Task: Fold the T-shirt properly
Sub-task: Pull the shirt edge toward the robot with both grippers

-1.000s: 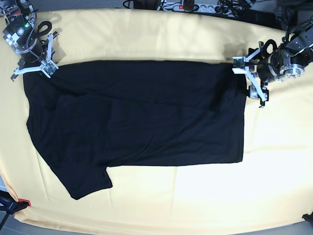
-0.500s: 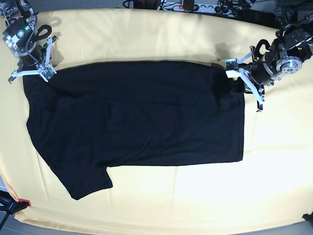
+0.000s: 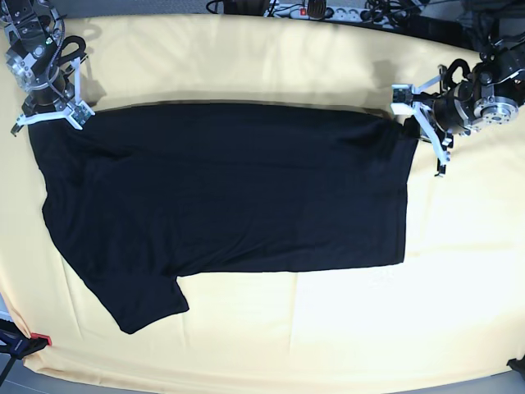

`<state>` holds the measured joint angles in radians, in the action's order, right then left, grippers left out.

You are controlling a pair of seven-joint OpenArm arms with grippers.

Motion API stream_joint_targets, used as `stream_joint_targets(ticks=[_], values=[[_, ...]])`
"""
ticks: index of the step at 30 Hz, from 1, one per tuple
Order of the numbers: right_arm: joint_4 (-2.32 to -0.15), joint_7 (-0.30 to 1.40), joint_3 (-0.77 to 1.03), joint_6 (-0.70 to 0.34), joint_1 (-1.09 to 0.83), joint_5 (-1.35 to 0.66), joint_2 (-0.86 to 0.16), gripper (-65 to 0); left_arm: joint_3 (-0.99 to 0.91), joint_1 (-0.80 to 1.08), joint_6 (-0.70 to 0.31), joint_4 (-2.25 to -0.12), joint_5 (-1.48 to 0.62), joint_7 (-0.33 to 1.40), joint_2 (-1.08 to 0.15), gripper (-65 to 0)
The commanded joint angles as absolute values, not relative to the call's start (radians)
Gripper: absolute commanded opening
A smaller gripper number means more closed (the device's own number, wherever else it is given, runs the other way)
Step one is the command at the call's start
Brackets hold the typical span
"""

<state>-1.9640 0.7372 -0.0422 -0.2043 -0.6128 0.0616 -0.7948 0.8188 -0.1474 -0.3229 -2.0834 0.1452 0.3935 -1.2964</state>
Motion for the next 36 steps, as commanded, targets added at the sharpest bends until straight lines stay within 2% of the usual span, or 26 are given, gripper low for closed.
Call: stream_joint_targets(ticks=[1, 7, 16, 23, 29, 30, 31, 33, 34, 35, 36], values=[[-1.987, 0.758, -0.032, -0.189, -0.624, 0.083, -0.813, -65.0, 0.810, -0.162, -0.330, -2.103, 0.146, 0.397, -1.336, -65.0], [-2.080, 0.810, -0.032, -0.184, -0.706, 0.084, -0.815, -65.0, 0.810, -0.162, -0.422, -2.122, 0.084, 0.388, -1.370, -65.0], [-2.147, 0.880, -0.032, -0.168, -0.835, 0.086, -0.815, -65.0, 0.810, -0.162, -0.661, -2.145, -0.063, 0.389, -1.412, -65.0], [-2.147, 0.913, -0.032, -0.182, -0.933, 0.088, -0.815, -65.0, 0.810, -0.161, -0.698, -2.196, -0.092, 0.381, -1.467, -65.0], [-2.148, 0.914, -0.032, -0.126, -0.936, 0.083, -0.815, -65.0, 0.810, -0.162, -0.698, -2.200, -0.122, 0.360, -1.466, -65.0], [-2.153, 0.923, -0.032, -0.123, -0.936, 0.083, -0.815, -58.7, 0.810, -0.162, -0.698, -2.200, -0.121, 0.361, -1.466, -65.0], [-2.161, 0.939, -0.032, -0.125, -0.936, 0.083, -0.815, -49.7, 0.810, -0.162, -0.698, -2.200, -0.121, 0.370, -1.466, -60.7], [-2.192, 0.959, -0.032, -0.131, -0.936, 0.083, -0.815, -32.0, 0.810, -0.161, -0.698, -2.200, -0.123, 0.382, -1.466, -46.8], [-2.213, 0.967, -0.032, -0.128, -0.936, 0.083, -0.815, -26.6, 0.810, -0.162, -0.698, -2.201, -0.140, 0.398, -1.466, -39.8], [-2.237, 0.977, -0.032, -0.127, -0.936, 0.084, -0.815, -25.3, 0.810, -0.162, -0.698, -2.203, -0.155, 0.414, -1.466, -34.4], [-2.262, 0.993, -0.032, -0.127, -0.936, 0.084, -0.815, -25.4, 0.810, -0.162, -0.698, -2.210, -0.172, 0.445, -1.466, -32.0]])
